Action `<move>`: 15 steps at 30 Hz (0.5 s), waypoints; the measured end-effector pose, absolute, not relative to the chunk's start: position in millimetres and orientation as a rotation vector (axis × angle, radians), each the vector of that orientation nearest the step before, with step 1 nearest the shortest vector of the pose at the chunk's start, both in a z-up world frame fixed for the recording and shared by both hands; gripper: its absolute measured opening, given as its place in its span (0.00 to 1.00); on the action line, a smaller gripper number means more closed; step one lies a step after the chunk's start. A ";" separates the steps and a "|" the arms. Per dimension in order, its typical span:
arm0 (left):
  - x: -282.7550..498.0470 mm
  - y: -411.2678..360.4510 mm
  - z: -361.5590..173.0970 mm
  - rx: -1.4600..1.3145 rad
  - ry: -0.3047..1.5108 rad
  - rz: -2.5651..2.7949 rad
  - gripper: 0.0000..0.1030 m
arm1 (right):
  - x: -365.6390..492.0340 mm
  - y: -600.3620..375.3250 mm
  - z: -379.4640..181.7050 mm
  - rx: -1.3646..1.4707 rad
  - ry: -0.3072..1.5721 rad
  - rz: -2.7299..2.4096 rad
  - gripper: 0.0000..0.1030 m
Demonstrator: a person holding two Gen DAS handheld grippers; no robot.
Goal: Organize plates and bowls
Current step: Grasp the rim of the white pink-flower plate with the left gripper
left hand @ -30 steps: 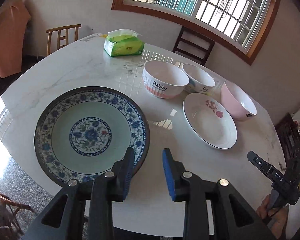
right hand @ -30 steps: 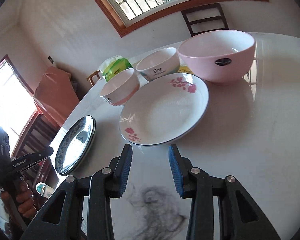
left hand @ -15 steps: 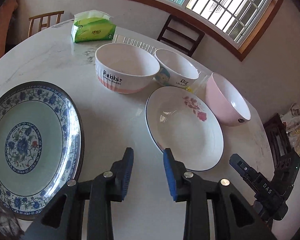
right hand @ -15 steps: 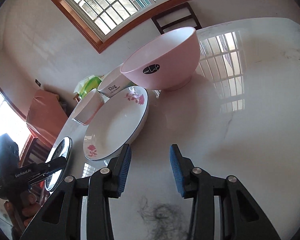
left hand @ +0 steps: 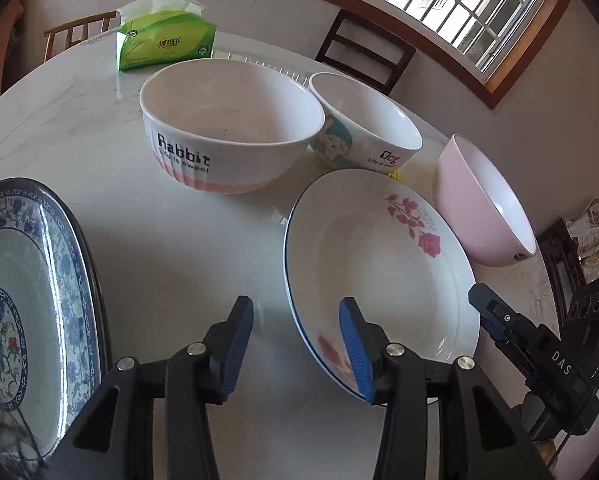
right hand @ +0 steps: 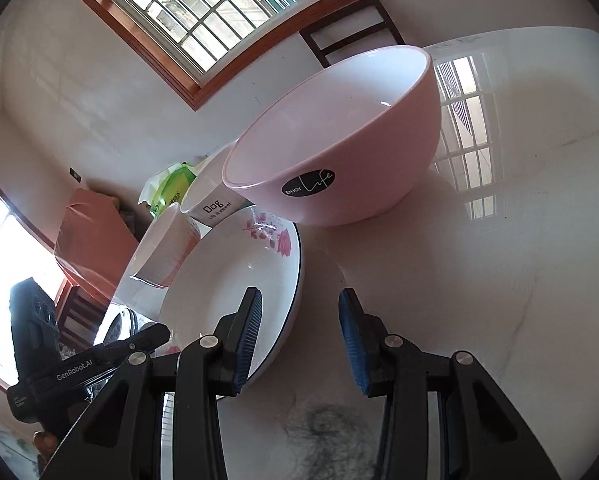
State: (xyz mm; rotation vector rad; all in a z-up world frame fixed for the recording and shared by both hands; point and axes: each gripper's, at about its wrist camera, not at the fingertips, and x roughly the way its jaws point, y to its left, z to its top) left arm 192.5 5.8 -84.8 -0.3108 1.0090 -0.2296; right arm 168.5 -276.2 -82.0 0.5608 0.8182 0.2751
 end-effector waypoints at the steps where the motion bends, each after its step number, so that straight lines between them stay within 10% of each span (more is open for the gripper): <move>1: 193.6 5.5 -85.0 -0.310 1.005 -0.233 0.44 | 169.4 -275.6 -82.4 0.563 0.819 0.277 0.37; 14: 192.2 -5.5 -84.4 -0.247 0.974 -0.235 0.43 | 186.1 -265.0 -87.0 0.552 0.872 0.313 0.36; 15: 191.3 -7.3 -85.5 -0.235 0.979 -0.228 0.22 | 187.9 -261.9 -85.9 0.538 0.873 0.316 0.36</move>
